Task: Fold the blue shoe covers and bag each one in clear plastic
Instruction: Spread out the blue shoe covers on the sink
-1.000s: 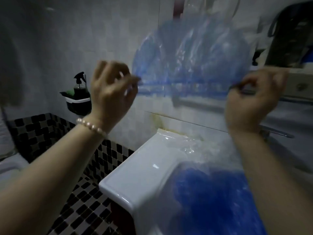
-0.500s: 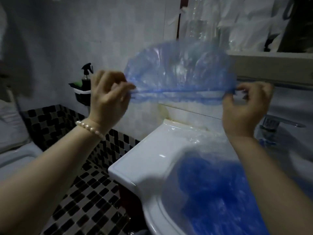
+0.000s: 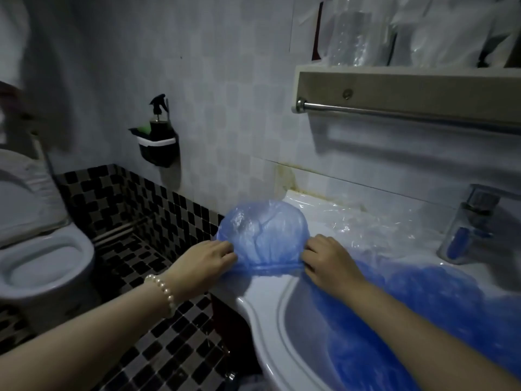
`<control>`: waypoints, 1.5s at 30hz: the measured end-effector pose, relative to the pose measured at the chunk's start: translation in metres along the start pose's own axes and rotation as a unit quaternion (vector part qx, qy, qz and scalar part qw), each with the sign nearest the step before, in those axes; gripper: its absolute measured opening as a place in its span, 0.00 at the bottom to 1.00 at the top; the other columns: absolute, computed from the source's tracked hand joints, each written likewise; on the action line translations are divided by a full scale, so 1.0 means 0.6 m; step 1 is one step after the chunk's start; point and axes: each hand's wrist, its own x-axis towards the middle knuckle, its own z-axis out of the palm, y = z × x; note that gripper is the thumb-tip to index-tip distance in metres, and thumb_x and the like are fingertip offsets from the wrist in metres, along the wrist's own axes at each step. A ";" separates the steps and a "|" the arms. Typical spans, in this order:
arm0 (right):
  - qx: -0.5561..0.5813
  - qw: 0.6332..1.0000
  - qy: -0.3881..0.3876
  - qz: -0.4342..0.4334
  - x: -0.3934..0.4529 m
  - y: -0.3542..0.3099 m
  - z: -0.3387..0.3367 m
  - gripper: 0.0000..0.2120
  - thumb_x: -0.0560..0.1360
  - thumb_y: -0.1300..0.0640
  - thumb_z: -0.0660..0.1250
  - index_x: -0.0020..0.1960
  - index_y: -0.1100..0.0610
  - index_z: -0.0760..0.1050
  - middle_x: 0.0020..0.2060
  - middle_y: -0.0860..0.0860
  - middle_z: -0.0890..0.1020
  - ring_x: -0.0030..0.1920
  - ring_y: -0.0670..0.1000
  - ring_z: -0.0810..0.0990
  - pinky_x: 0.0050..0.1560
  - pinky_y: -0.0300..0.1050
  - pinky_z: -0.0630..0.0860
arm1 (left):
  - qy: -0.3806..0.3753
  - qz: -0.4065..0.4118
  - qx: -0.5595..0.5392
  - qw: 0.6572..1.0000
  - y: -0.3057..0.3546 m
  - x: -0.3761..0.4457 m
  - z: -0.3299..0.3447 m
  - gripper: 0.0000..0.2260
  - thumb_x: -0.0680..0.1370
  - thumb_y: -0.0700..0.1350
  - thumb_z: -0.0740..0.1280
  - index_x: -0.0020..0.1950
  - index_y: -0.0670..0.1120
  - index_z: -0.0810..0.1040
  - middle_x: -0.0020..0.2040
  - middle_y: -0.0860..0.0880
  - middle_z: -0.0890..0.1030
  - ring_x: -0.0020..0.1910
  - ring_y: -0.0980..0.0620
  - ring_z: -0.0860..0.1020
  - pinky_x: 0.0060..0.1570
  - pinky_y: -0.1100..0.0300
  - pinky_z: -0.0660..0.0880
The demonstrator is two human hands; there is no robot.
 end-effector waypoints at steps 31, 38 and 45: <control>-0.083 0.968 0.074 -0.223 0.001 -0.015 0.042 0.05 0.73 0.67 0.65 0.47 0.60 0.76 0.47 0.56 0.77 0.42 0.56 0.75 0.41 0.47 0.71 | -0.149 -0.012 -0.104 0.983 0.020 0.051 -0.021 0.03 0.66 0.41 0.63 0.37 0.44 0.75 0.42 0.47 0.76 0.35 0.46 0.75 0.31 0.60 0.66; -0.016 0.984 0.007 -0.180 0.001 -0.002 0.051 0.06 0.73 0.68 0.65 0.43 0.63 0.81 0.34 0.55 0.80 0.32 0.56 0.77 0.35 0.48 0.76 | -0.103 0.029 -0.015 0.994 0.023 0.057 -0.010 0.07 0.71 0.41 0.60 0.44 0.43 0.77 0.32 0.47 0.76 0.25 0.46 0.75 0.23 0.60 0.70; 0.012 0.990 -0.088 -0.108 0.001 -0.007 0.047 0.16 0.62 0.65 0.64 0.48 0.65 0.82 0.40 0.58 0.83 0.34 0.57 0.81 0.32 0.46 0.78 | -0.011 0.057 0.051 0.997 0.038 0.058 -0.001 0.12 0.65 0.38 0.67 0.44 0.45 0.68 0.31 0.48 0.73 0.18 0.48 0.70 0.15 0.63 0.63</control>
